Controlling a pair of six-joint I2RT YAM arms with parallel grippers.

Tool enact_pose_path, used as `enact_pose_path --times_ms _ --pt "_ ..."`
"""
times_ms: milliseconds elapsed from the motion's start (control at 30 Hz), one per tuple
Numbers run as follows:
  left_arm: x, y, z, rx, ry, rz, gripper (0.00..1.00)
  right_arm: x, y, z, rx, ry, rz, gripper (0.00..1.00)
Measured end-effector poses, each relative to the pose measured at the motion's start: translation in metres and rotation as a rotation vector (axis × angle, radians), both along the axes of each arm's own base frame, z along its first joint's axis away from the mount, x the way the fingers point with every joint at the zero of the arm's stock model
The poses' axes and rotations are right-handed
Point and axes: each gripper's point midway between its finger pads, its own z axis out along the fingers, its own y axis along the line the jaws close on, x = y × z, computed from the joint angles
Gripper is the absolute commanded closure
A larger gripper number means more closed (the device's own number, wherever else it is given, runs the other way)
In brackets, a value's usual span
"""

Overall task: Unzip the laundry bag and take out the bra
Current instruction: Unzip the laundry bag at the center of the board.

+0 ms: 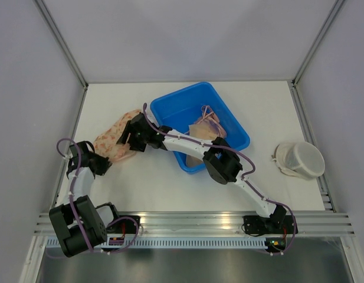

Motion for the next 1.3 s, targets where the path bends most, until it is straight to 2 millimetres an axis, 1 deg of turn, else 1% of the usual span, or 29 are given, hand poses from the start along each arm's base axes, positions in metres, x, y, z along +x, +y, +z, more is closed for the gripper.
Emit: enact_pose_path --times_ms 133,233,333,433,600,733,867,1000,1067,1100,1167,1267,1300 --pt "-0.001 -0.004 -0.002 -0.017 -0.004 -0.011 0.98 -0.011 0.004 0.009 0.001 0.005 -0.002 0.25" --pt "0.001 -0.006 -0.001 -0.029 -0.014 -0.020 0.98 -0.019 0.003 0.005 -0.017 0.025 -0.005 0.25" --pt "0.003 -0.009 -0.002 -0.042 -0.027 -0.028 0.98 -0.026 -0.004 -0.006 -0.050 0.059 -0.021 0.25" --pt "0.001 -0.013 -0.006 -0.057 -0.029 -0.036 0.98 -0.028 -0.011 -0.014 -0.080 0.080 -0.045 0.25" --pt "0.002 -0.017 -0.006 -0.074 -0.043 -0.049 0.98 -0.027 -0.015 -0.019 -0.093 0.107 -0.086 0.25" --pt "0.004 -0.019 -0.005 -0.082 -0.051 -0.055 0.98 -0.031 -0.013 -0.020 -0.090 0.120 -0.104 0.25" --pt "0.003 -0.019 -0.009 -0.088 -0.039 -0.055 0.98 -0.032 -0.012 -0.020 -0.087 0.125 -0.114 0.24" --pt "0.006 -0.019 -0.009 -0.089 -0.046 -0.058 0.98 -0.033 -0.011 -0.019 -0.081 0.128 -0.115 0.26" --pt "0.008 -0.020 -0.007 -0.094 -0.058 -0.065 0.98 -0.033 -0.010 -0.018 -0.076 0.130 -0.114 0.30" --pt "0.008 -0.021 -0.006 -0.097 -0.064 -0.069 0.98 -0.031 -0.010 -0.018 -0.073 0.130 -0.116 0.34" --pt "0.010 -0.021 -0.005 -0.096 -0.076 -0.072 0.98 -0.029 -0.010 -0.016 -0.063 0.129 -0.120 0.40" --pt "0.011 -0.021 -0.003 -0.095 -0.088 -0.076 0.98 -0.024 -0.010 -0.015 -0.054 0.126 -0.127 0.56" --pt "0.011 -0.022 -0.002 -0.094 -0.092 -0.078 0.98 -0.022 -0.011 -0.014 -0.050 0.126 -0.132 0.68"
